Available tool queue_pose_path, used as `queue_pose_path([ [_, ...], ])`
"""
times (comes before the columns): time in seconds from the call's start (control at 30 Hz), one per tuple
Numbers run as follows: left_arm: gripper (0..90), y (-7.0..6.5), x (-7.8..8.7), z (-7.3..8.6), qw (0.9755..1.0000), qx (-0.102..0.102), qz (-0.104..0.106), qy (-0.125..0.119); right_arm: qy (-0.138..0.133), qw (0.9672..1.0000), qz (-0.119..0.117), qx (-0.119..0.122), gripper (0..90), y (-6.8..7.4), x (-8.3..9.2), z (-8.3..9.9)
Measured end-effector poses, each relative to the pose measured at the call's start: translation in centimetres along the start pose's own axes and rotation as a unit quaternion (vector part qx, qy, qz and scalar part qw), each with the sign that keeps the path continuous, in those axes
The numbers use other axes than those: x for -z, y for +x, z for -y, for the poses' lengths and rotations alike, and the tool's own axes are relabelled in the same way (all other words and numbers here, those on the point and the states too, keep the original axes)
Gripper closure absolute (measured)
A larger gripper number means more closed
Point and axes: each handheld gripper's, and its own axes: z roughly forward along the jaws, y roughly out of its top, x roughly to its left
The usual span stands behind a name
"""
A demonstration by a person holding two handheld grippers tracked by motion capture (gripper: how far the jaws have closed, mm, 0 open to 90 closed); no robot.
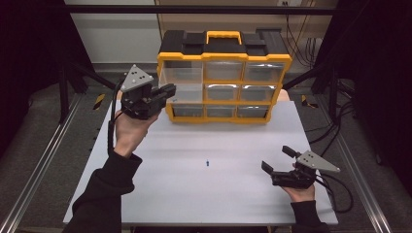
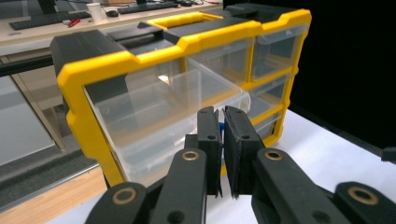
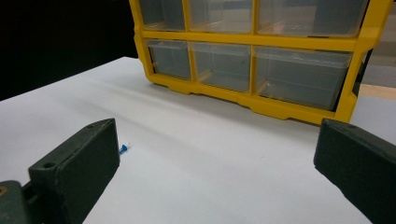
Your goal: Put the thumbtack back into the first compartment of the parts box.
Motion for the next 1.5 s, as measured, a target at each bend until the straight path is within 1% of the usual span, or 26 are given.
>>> queue_pose_path([
  [0.1, 84.6, 0.1, -0.2, -0.9, 1.0000, -0.006, -0.005, 0.001, 0.001, 1.0000, 0.000, 0.004, 1.3, 0.0, 0.0, 0.0],
  [0.23, 84.6, 0.2, -0.6, -1.7, 0.9998, -0.015, -0.011, 0.000, 0.002, 1.0000, -0.001, 0.000, 1.3, 0.0, 0.0, 0.0],
  [0.33, 84.6, 0.5, -1.0, -2.0, 0.9997, -0.021, -0.014, 0.006, 0.002, 1.0000, 0.000, 0.001, 1.3, 0.0, 0.0, 0.0],
  [0.4, 84.6, 0.7, -1.2, -2.2, 0.9996, -0.023, -0.016, 0.005, 0.000, 1.0000, -0.001, 0.004, 1.3, -0.1, 0.0, 0.0],
  [0.47, 84.5, 1.0, -1.5, -2.3, 0.9992, -0.032, -0.022, 0.006, 0.001, 1.0000, 0.000, 0.002, 1.3, -0.1, 0.1, 0.0],
  [0.53, 84.6, 1.4, -2.0, -2.4, 0.9991, -0.029, -0.029, 0.010, 0.001, 1.0000, 0.000, 0.002, 1.3, -0.1, 0.1, 0.0],
  [0.6, 84.5, 1.7, -2.3, -2.5, 0.9989, -0.031, -0.033, 0.016, -0.001, 1.0000, 0.000, 0.004, 1.3, -0.1, 0.0, 0.0],
  [0.67, 84.5, 2.0, -2.8, -2.5, 0.9987, -0.031, -0.039, 0.015, 0.001, 1.0000, -0.001, 0.001, 1.3, -0.1, 0.1, 0.0],
  [0.7, 84.5, 2.2, -3.1, -2.5, 0.9986, -0.030, -0.040, 0.018, -0.002, 1.0000, -0.001, 0.004, 1.3, -0.1, 0.0, 0.0],
  [0.77, 84.5, 2.3, -3.5, -2.3, 0.9983, -0.030, -0.044, 0.022, 0.000, 1.0000, -0.001, 0.002, 1.3, -0.1, 0.1, 0.0],
  [0.8, 84.5, 2.4, -3.6, -2.3, 0.9983, -0.029, -0.043, 0.027, -0.006, 1.0000, 0.000, 0.004, 1.3, -0.1, 0.0, -0.1],
  [0.87, 84.4, 2.5, -4.1, -2.1, 0.9981, -0.027, -0.044, 0.032, -0.004, 1.0000, -0.001, 0.000, 1.3, -0.1, 0.1, -0.1],
  [0.9, 84.4, 2.5, -4.3, -2.0, 0.9979, -0.030, -0.046, 0.034, -0.006, 1.0000, 0.000, 0.003, 1.3, -0.1, 0.0, -0.1],
  [1.0, 84.4, 2.7, -4.9, -1.8, 0.9967, -0.038, -0.055, 0.047, -0.002, 1.0000, -0.001, 0.002, 1.3, -0.1, 0.0, 0.0],
  [1.03, 84.4, 2.7, -5.1, -1.7, 0.9964, -0.037, -0.056, 0.051, -0.005, 1.0000, -0.001, 0.004, 1.3, -0.1, 0.0, 0.0],
  [1.1, 84.4, 2.8, -5.3, -1.4, 0.9962, -0.036, -0.057, 0.054, -0.007, 1.0000, -0.001, 0.001, 1.3, -0.1, 0.1, -0.1],
  [1.13, 84.3, 2.8, -5.5, -1.3, 0.9961, -0.033, -0.058, 0.058, -0.008, 0.9999, 0.001, 0.006, 1.3, -0.2, 0.1, -0.1],
  [1.23, 84.2, 2.9, -5.8, -1.0, 0.9953, -0.034, -0.061, 0.067, -0.008, 0.9999, 0.000, 0.009, 1.3, -0.2, 0.1, -0.1],
  [1.33, 83.9, 3.0, -6.0, -0.9, 0.9947, -0.033, -0.063, 0.075, -0.006, 1.0000, 0.000, 0.002, 1.3, -0.1, 0.1, -0.1],
  [1.43, 83.2, 3.0, -6.2, -0.8, 0.9947, -0.027, -0.065, 0.075, -0.007, 1.0000, 0.000, 0.005, 1.3, -0.2, 0.1, -0.1],
  [1.5, 80.9, 3.0, -6.1, -0.9, 0.9947, -0.029, -0.065, 0.074, -0.005, 1.0000, -0.002, 0.005, 1.3, -0.2, 0.2, -0.1],
])
